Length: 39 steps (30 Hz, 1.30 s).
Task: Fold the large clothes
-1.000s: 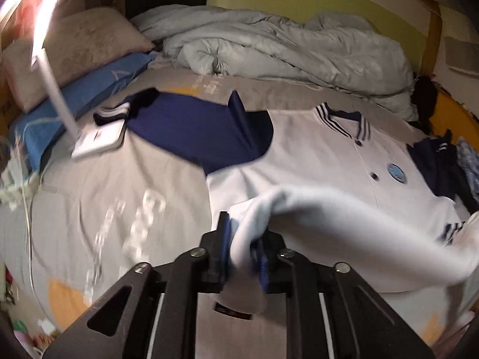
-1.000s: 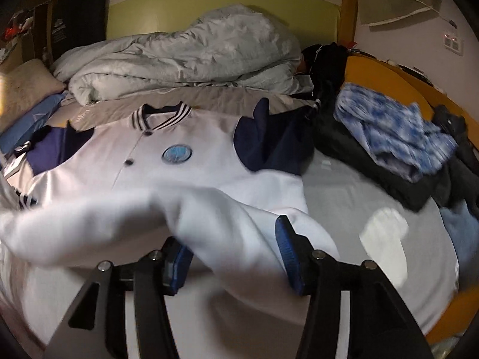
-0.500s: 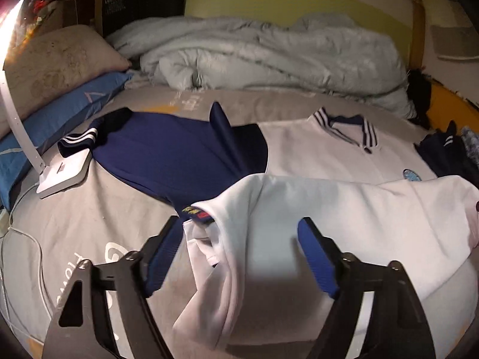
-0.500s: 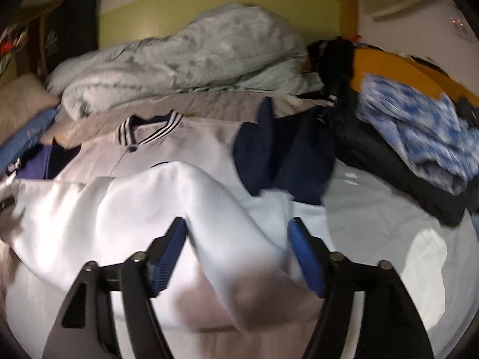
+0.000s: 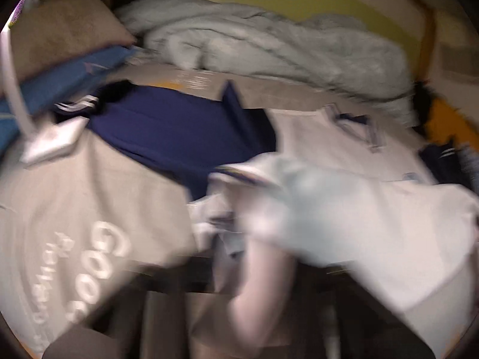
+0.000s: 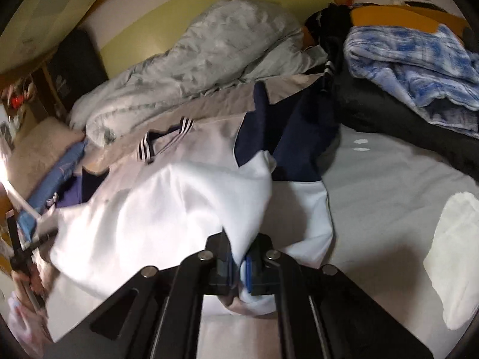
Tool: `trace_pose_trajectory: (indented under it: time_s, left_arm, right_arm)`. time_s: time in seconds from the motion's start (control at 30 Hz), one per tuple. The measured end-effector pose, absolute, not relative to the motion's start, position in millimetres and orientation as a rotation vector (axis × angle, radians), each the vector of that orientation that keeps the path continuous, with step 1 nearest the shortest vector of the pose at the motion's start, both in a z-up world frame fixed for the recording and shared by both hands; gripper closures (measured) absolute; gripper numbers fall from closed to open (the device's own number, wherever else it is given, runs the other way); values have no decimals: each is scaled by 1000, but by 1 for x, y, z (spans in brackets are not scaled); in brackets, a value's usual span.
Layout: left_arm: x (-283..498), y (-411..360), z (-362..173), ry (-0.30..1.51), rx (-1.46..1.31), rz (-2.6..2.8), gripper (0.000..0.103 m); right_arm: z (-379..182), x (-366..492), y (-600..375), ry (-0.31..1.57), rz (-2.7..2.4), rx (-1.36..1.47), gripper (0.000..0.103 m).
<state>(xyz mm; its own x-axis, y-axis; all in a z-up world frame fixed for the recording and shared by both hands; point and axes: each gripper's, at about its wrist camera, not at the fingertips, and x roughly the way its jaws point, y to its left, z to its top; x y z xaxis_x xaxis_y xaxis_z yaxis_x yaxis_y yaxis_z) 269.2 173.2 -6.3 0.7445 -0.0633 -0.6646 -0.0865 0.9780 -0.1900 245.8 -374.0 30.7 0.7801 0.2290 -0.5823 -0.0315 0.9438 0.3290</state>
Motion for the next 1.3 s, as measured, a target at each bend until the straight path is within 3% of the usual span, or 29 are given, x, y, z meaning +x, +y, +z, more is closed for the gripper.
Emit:
trace_pose_trajectory:
  time_s: [0.13,0.27,0.37,0.47,0.57,0.7,1.0,1.13,1.27,1.3]
  left_arm:
    - [259,170,18,620,-197,46,101]
    - [274,160,6,675,-110,96,100]
    - [282,157,-15,739,-75,149,98]
    - [277,154,-18,729,-19,191,92]
    - [267,158,-10,710,-20,214,82]
    - [248,171,4,695,-137,189,40]
    - [198,167,4,768,-414,-19,26]
    - [200,153,-18,871,-525,-109,25]
    - [219,142,-29,858,-456,-44,24]
    - [224,140,-29,838,-417,-14,17]
  right_arm:
    - [65,225,-389,574,204,417,98]
    - [43,256,-395,711,65,355,97]
    - [1,284,-398,798,-9,331,82]
    - [-5,285,-402,760,-34,338,76]
    - [15,270,-408,675,-143,268,52]
    - [32,241,-425,635,-141,331,46]
    - [9,196,-382,772,216,584,34]
    - [-14,201,-346,863,225,515,33]
    - [-18,214,-331,807,165,444,28]
    - [-19,221,-325,803,160,382,28]
